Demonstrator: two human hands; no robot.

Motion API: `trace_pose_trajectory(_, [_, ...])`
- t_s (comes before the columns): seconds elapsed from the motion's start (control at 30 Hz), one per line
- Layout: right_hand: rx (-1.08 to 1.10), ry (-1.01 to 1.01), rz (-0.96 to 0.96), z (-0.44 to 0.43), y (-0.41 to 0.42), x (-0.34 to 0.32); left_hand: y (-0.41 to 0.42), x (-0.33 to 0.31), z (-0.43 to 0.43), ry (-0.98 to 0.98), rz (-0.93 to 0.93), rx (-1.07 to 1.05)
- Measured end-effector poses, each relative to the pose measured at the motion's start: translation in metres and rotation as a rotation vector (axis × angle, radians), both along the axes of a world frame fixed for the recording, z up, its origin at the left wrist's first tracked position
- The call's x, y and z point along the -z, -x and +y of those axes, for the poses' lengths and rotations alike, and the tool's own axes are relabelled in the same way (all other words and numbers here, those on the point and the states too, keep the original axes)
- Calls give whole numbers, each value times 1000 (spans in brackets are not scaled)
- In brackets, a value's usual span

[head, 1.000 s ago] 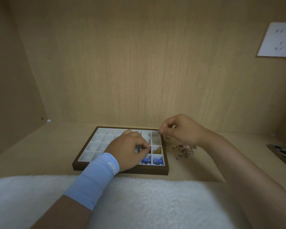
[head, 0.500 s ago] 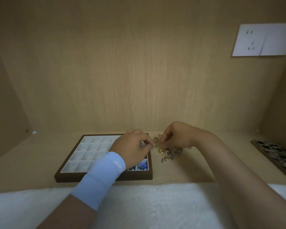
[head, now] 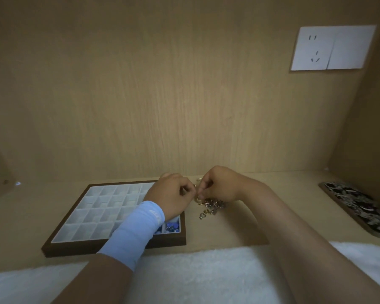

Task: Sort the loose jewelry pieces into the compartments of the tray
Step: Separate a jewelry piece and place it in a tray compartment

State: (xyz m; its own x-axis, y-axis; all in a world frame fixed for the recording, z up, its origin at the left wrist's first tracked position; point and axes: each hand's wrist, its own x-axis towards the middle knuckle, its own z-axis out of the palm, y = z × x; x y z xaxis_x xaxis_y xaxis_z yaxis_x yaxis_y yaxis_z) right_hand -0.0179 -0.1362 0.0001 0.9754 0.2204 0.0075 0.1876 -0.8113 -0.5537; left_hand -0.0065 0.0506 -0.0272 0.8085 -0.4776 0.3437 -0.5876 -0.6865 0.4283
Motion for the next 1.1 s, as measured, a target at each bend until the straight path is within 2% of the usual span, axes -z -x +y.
trace_pose_trajectory(0.23, [58,-377,-16,1,9,-14,-3,-8,1,449,277,-30])
trace_pose_trajectory(0.5, [97,-691,-20,19,15,-25,8,-33,11,695,366,-97])
trace_pose_trajectory(0.57, [97,-726,-10,24,16,-27,14,-38,17,719,360,-112])
trace_pose_trajectory(0.8, [-30,-654,46,54,22,-21,28,-37,55,679,420,-126])
trace_pose_trajectory(0.97, [-51,-595,0,80,24,-8,33,-22,80,544,236,-93])
trace_pose_trajectory(1.1, [-34,-526,-83,98,20,5,31,-13,94,523,231,-116])
